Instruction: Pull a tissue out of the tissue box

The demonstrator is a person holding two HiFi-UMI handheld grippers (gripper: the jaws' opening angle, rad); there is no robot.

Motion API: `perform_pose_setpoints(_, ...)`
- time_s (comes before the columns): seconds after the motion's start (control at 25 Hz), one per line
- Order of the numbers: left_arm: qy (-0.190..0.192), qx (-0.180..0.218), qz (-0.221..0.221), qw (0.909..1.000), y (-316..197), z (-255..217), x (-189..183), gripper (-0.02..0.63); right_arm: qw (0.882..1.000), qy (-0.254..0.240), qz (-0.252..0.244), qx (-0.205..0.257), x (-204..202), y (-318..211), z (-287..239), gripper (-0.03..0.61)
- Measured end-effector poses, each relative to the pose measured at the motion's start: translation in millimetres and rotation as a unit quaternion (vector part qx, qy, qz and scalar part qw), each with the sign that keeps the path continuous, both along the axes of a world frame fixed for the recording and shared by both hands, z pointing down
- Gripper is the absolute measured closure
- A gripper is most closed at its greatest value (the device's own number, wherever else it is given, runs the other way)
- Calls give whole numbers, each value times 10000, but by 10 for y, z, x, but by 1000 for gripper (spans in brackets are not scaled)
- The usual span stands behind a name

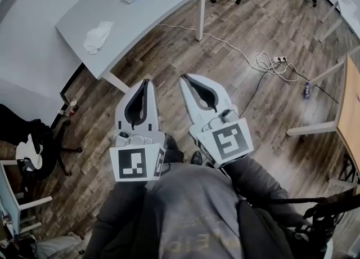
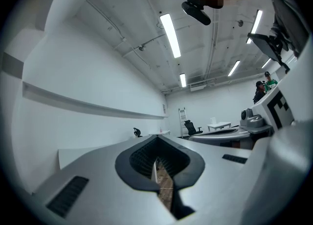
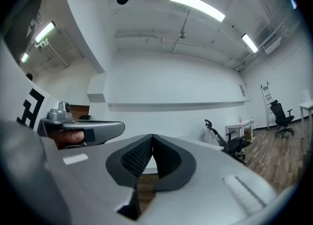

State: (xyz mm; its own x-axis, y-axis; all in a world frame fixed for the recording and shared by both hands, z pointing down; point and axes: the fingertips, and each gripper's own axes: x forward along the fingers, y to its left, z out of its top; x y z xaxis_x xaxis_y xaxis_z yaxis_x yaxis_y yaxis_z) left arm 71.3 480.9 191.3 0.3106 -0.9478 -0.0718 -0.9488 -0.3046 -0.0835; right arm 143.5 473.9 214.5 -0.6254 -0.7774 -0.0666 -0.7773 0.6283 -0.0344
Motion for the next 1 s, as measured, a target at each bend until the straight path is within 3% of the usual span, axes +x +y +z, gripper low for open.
perform_pose_setpoints(0.4, 230, -105, 140, 9996, -1075, 229, -113, 617, 9994, 119, 208, -241, -47, -1049, 253, 575)
perform_pose_setpoints(0.64, 220, -198, 279, 9992, -1974, 259, -277, 617, 9990, 78, 282, -342, -237, -1946, 265, 575)
perform_pose_setpoints(1.0, 142, -360, 334, 9987, -2867, 297, -723, 617, 9994, 33, 198, -282, -769, -2954, 147, 575)
